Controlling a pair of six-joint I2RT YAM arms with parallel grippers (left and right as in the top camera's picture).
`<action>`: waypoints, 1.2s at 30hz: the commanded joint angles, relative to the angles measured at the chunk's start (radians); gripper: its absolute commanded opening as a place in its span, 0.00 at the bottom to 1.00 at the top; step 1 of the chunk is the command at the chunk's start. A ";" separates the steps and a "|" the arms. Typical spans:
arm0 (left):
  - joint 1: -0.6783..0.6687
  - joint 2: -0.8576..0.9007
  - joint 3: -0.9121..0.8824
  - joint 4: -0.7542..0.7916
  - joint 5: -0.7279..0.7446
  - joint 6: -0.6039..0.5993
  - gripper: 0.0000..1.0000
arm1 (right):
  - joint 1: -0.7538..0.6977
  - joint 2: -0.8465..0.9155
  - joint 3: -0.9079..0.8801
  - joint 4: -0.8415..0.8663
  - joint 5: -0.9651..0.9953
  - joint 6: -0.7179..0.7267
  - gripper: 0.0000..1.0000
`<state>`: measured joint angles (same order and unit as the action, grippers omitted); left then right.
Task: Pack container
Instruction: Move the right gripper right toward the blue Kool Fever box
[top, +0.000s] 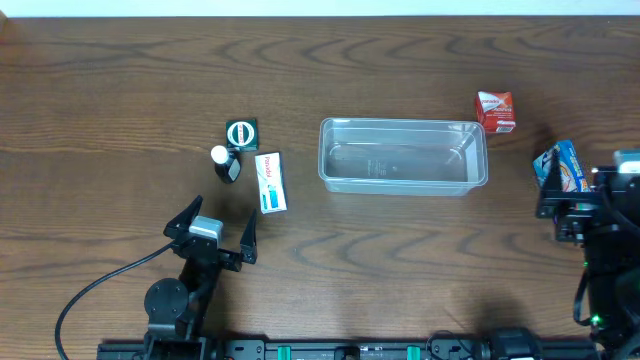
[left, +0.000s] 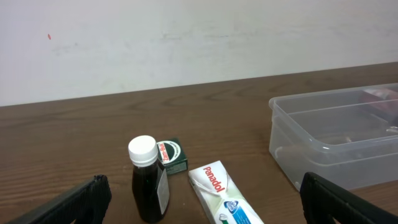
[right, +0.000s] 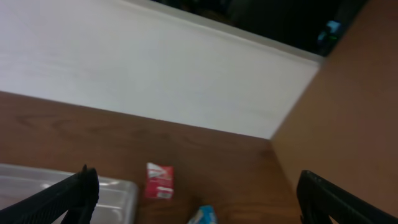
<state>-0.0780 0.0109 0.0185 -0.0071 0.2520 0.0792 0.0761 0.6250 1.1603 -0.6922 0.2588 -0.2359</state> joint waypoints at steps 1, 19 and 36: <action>0.008 -0.007 -0.014 -0.038 0.017 0.007 0.98 | -0.068 0.003 0.025 -0.014 0.000 -0.033 0.99; 0.008 -0.007 -0.014 -0.038 0.017 0.007 0.98 | -0.537 0.384 0.039 -0.050 -0.462 -0.117 0.99; 0.008 -0.007 -0.014 -0.038 0.017 0.007 0.98 | -0.713 0.901 0.212 -0.220 -0.456 -0.116 0.99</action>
<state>-0.0780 0.0109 0.0193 -0.0078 0.2520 0.0792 -0.6292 1.5105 1.3468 -0.9104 -0.2001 -0.3550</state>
